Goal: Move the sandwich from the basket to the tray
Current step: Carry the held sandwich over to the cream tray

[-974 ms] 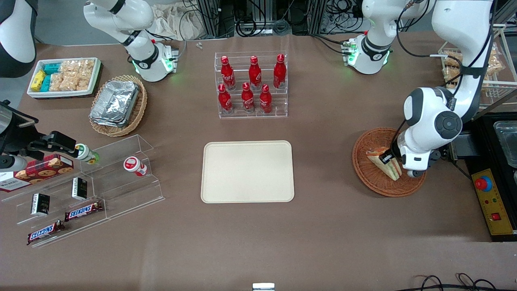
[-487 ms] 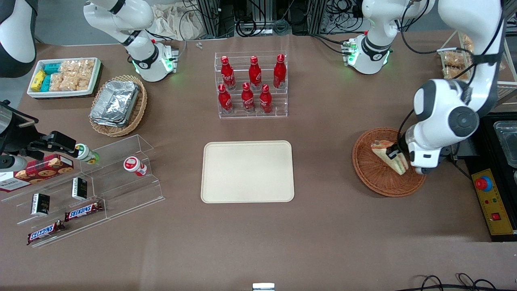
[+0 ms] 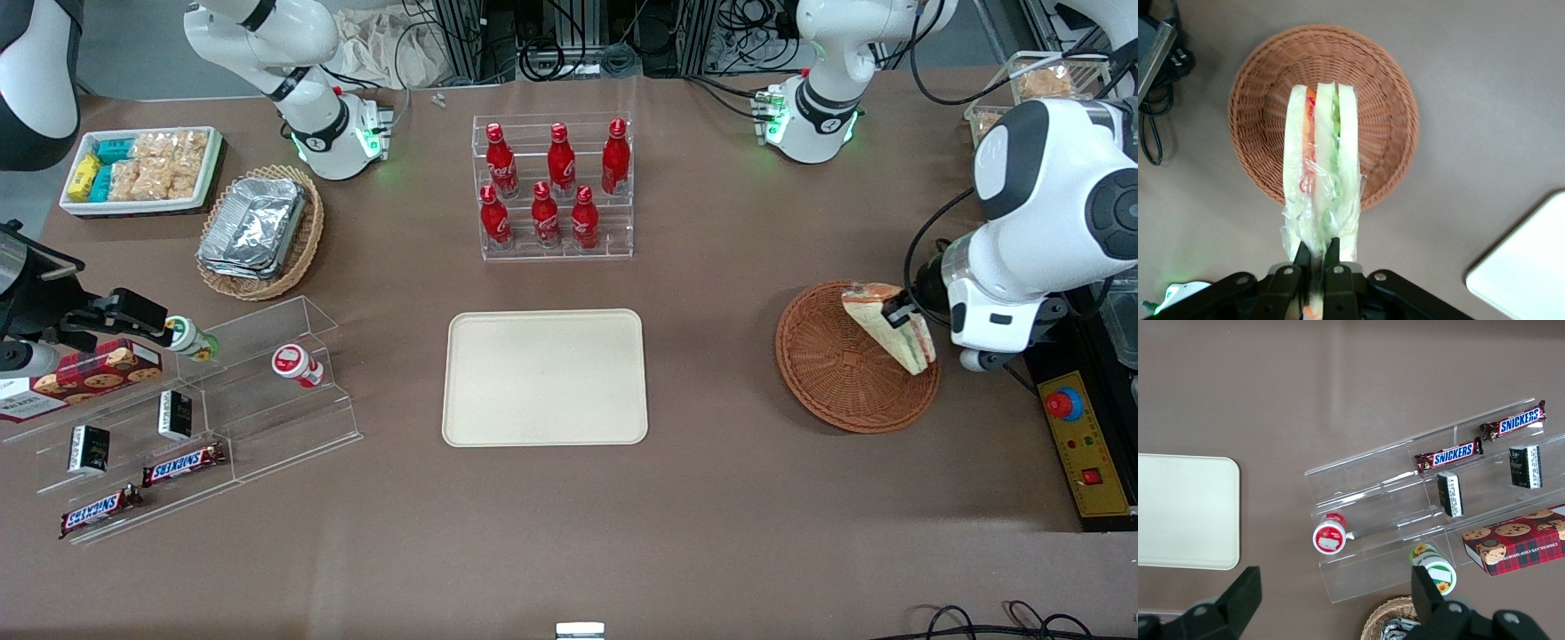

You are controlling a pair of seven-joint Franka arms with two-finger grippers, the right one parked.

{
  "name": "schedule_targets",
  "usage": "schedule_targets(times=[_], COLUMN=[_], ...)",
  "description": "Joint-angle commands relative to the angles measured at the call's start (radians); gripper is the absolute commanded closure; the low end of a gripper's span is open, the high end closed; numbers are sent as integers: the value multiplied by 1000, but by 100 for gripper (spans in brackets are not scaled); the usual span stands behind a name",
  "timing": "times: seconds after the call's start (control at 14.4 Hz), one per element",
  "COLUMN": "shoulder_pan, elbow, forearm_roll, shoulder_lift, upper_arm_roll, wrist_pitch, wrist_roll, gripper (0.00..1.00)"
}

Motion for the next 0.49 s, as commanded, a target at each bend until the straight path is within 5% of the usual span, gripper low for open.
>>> schedule_targets(times=[0.0, 0.42], shoulder_pan=[-8, -8], elbow=[99, 173], forearm_roll=[1, 8], shoulder_lift=[66, 116], upper_arm_roll=[-64, -243], wrist_pitch=[-52, -36], wrist_roll=[14, 3], gripper=[100, 100])
